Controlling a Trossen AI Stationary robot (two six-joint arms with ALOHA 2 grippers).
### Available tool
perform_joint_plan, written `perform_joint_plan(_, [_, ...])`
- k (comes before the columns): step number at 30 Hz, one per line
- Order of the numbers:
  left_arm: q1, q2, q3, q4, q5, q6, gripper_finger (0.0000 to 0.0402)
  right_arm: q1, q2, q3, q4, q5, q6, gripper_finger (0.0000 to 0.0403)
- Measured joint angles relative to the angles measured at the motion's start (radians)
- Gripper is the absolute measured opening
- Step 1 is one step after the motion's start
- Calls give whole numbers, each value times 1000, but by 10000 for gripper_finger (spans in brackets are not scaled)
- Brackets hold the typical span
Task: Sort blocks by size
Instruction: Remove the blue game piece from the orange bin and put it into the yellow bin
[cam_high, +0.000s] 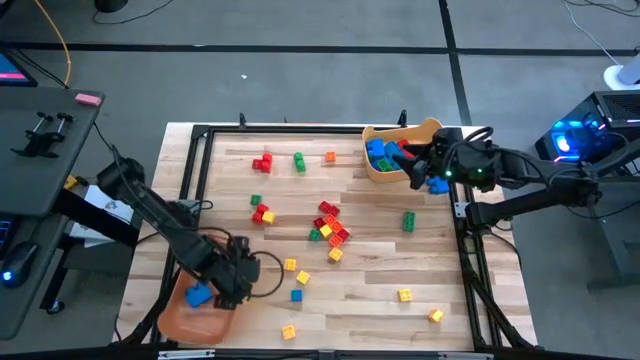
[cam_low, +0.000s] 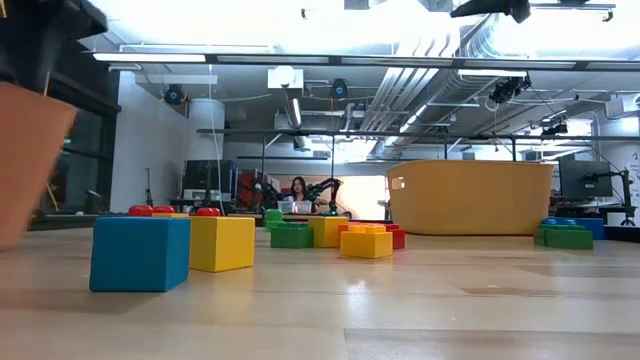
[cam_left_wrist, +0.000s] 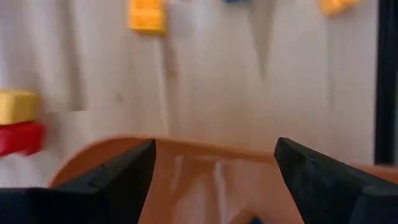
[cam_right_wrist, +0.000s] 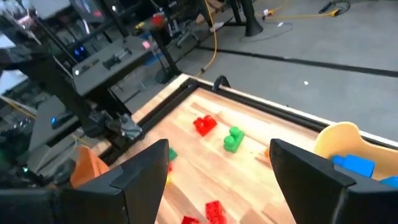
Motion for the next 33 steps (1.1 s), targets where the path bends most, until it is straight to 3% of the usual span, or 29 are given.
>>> perform_joint_plan(5, [-7, -17, -1, -45, 78, -89, 319, 1, 23, 0, -32, -35, 16, 275])
perform_joint_plan(11, [6, -144, 8, -121, -18, -210, 319, 1, 59, 0, -61, -36, 17, 275])
perform_joint_plan(14, [8, -179, 26, -240, -24, -270, 319, 1, 75, 0, -62, -52, 17, 275])
perform_joint_plan(17, [-10, -201, 31, -243, -14, -330, 319, 1, 83, 0, -62, -70, 16, 275])
perform_joint_plan(25, [-115, -81, 31, 113, 39, -522, 319, 1, 84, 0, -92, -86, 13, 275])
perform_joint_plan(33, [-211, 135, 31, 285, 60, -763, 319, 1, 84, 0, -96, -100, -39, 275])
